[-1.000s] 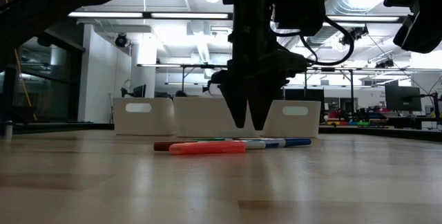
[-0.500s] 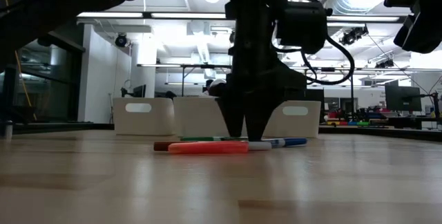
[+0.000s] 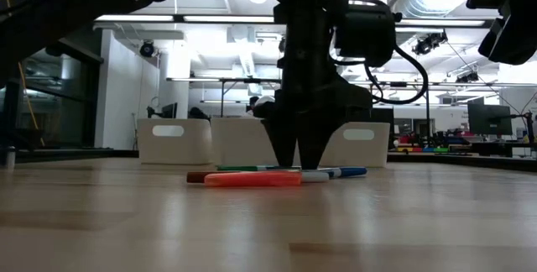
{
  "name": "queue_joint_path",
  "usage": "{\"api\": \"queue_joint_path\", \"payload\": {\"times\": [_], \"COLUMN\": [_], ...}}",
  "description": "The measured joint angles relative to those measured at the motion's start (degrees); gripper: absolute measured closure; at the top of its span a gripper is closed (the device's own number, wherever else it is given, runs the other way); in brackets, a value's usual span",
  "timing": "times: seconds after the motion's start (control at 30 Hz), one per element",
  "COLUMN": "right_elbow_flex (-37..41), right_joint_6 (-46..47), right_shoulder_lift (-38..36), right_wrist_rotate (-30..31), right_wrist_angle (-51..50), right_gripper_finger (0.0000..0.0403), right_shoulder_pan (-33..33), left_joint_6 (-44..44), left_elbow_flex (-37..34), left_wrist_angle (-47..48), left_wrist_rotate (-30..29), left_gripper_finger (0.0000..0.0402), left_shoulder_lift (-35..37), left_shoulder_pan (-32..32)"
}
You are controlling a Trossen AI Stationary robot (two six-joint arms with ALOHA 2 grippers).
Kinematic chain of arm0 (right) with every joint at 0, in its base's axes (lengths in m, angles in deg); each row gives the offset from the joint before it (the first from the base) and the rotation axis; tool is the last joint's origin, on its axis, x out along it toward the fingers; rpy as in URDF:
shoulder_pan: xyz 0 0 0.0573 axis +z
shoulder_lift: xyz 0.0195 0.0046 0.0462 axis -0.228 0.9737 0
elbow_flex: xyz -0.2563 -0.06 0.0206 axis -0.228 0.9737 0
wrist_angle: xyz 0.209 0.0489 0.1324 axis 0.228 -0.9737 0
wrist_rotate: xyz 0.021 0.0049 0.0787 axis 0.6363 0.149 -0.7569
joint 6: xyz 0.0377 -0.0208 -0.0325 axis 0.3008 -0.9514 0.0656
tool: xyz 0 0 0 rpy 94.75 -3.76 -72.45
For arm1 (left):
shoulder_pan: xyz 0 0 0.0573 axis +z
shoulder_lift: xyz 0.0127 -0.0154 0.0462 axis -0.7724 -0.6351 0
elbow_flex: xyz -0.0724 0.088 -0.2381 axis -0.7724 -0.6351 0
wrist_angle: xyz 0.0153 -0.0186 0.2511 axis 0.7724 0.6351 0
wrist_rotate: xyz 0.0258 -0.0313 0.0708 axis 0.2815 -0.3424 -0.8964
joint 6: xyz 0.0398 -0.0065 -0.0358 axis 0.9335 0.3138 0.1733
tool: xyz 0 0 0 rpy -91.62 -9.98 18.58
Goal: Pick & Place Markers
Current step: Put the green marker pen into the left white bin
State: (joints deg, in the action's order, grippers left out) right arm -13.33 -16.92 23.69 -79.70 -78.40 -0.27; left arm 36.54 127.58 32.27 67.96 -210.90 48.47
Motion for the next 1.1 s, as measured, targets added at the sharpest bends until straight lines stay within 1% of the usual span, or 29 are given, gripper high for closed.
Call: {"api": "queue_joint_path", "payload": {"times": [0.17, 0.57, 0.8, 0.97, 1.1], "right_elbow_flex": [0.0, 0.0, 0.0, 0.0, 0.0], "right_joint_6": [-0.1, -0.13, -0.1, 0.02, 0.02], "right_shoulder_lift": [0.0, 0.0, 0.0, 0.0, 0.0], "right_wrist_rotate": [0.0, -0.33, -0.41, -0.44, -0.44], "right_wrist_angle": [-0.01, -0.03, -0.03, -0.05, -0.05], "right_gripper_finger": [0.0402, 0.0402, 0.0402, 0.0402, 0.0402], "right_shoulder_pan": [0.02, 0.0, 0.0, 0.0, 0.02], "left_joint_6": [0.53, 3.01, 6.11, 6.23, 6.23], "left_elbow_flex": [0.0, 0.0, -0.04, -0.04, -0.07], "left_wrist_angle": [0.29, 2.26, 4.35, 4.95, 5.48], "left_wrist_rotate": [0.23, -0.16, -0.41, -0.17, -0.11], "left_gripper_finger": [0.0172, 0.0286, 0.0332, 0.0364, 0.038], "left_shoulder_lift": [-0.04, -0.07, -0.17, -0.17, -0.15], "left_shoulder_pan": [0.58, 0.65, 0.6, 0.6, 0.6]}}
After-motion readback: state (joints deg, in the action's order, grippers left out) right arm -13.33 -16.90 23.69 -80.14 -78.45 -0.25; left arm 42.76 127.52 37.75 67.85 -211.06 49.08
